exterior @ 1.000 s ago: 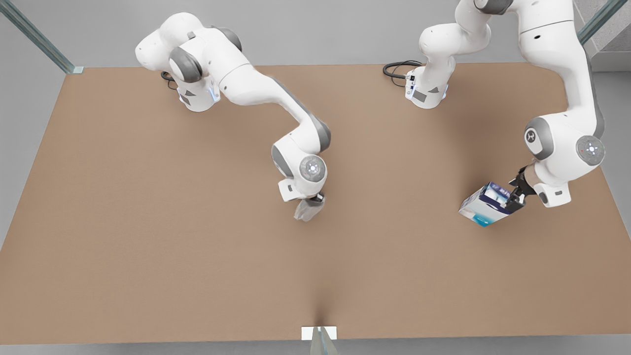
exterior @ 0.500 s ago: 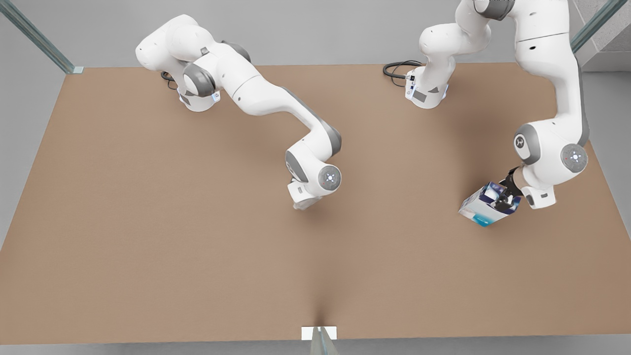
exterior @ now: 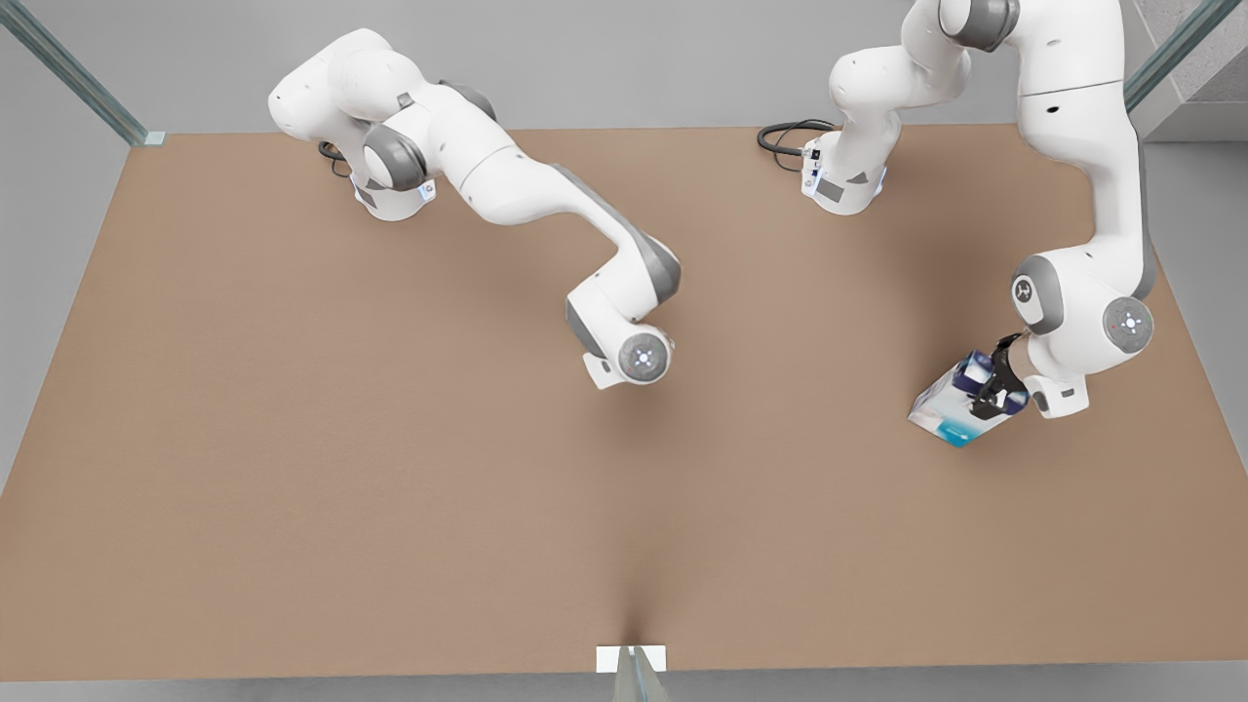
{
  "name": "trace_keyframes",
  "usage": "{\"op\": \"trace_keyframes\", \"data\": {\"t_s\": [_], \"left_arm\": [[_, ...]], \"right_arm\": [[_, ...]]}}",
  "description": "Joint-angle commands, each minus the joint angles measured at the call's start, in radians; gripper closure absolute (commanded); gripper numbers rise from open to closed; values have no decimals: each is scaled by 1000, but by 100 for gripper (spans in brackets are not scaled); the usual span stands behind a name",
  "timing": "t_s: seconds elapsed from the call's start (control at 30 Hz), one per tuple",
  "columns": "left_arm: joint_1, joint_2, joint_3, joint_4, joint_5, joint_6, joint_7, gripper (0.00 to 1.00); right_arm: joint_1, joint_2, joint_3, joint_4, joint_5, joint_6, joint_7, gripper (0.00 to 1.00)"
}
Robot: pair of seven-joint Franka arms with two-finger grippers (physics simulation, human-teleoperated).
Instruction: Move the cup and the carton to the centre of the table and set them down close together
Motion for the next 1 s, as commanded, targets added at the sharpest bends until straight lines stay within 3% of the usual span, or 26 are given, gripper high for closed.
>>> {"op": "trace_keyframes", "data": {"t_s": [0.0,0.1,0.2,0.4,0.63,0.67,0.7,0.87,0.93,0.97], "left_arm": [[-1,0,0,0,0,-1,0,26],[-3,-5,0,0,0,-2,-2,29],[-3,-6,-2,2,2,-2,-18,41],[-6,-18,-6,2,2,-5,-31,41],[-35,-84,-8,2,2,-41,-31,40],[-38,-95,-9,2,2,-50,-43,40],[-40,-103,-23,2,2,-53,-48,40],[-47,-106,-58,3,2,-53,-103,40],[-47,-112,-60,3,2,-53,-103,40],[-49,-120,-67,3,2,-53,-103,40]], "right_arm": [[-9,0,0,6,-1,8,2,79],[-21,6,-66,15,-1,164,2,79],[-21,18,-89,15,-1,288,4,79],[5,72,-60,12,46,528,12,79],[37,74,-66,-2,-43,598,2,79],[37,74,-66,-4,-43,598,4,65],[31,74,-66,-4,-43,598,-10,38],[32,74,-66,-16,-43,620,-22,11],[32,74,-66,-16,-43,620,-24,9],[32,74,-66,-16,-43,620,-24,0]]}}
